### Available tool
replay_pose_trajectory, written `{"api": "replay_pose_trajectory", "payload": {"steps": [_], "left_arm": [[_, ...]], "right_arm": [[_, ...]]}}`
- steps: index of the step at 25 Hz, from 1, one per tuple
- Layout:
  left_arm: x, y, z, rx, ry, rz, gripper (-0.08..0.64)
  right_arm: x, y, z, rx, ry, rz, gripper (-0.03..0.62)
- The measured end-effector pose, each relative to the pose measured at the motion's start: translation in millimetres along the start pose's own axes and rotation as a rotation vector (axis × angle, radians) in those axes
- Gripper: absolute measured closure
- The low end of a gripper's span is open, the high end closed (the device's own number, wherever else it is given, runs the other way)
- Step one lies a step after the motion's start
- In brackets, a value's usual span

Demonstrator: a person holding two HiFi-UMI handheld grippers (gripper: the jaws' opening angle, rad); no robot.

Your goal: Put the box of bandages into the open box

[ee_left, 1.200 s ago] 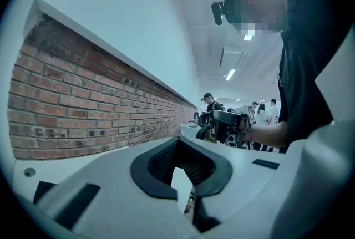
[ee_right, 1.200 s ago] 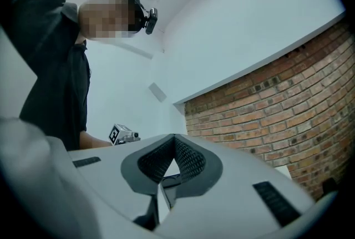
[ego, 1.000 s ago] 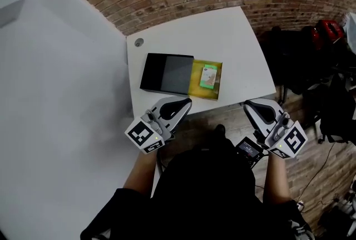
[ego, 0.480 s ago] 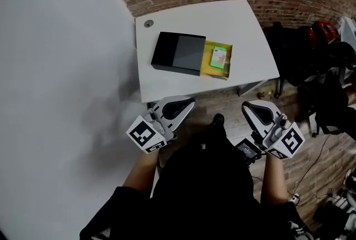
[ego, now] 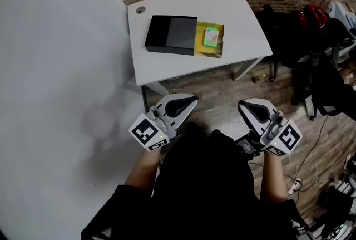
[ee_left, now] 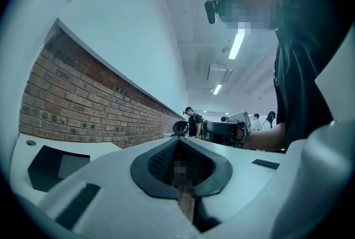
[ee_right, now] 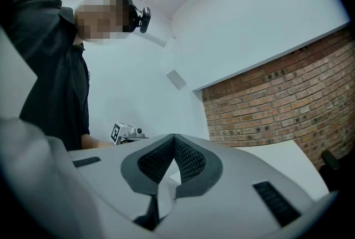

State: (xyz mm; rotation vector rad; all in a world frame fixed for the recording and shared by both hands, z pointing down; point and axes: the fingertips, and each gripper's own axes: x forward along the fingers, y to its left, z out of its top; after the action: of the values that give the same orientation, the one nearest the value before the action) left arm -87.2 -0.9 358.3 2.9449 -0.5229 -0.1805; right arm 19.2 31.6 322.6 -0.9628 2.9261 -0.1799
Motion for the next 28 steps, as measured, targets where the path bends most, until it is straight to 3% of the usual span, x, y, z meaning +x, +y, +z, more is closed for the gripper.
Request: {"api": "replay_pose_trajectory", "payload": {"steps": [7,15,28], "left_arm": [[11,-61,-5,0.012,0.028,0.005,0.545],[27,-142,-27,0.007,0.07,0.016,0.545],[17,-198,-47,0.005,0.132,0.058,0.545]], "right_arm": [[-44,36,-6,-0.053,0.037,0.047,0.586],[-114,73,-20,-0.025,0.022,0.103,0.586],[-149,109,-33,-0.008,0.008,0.191,0.586]]}}
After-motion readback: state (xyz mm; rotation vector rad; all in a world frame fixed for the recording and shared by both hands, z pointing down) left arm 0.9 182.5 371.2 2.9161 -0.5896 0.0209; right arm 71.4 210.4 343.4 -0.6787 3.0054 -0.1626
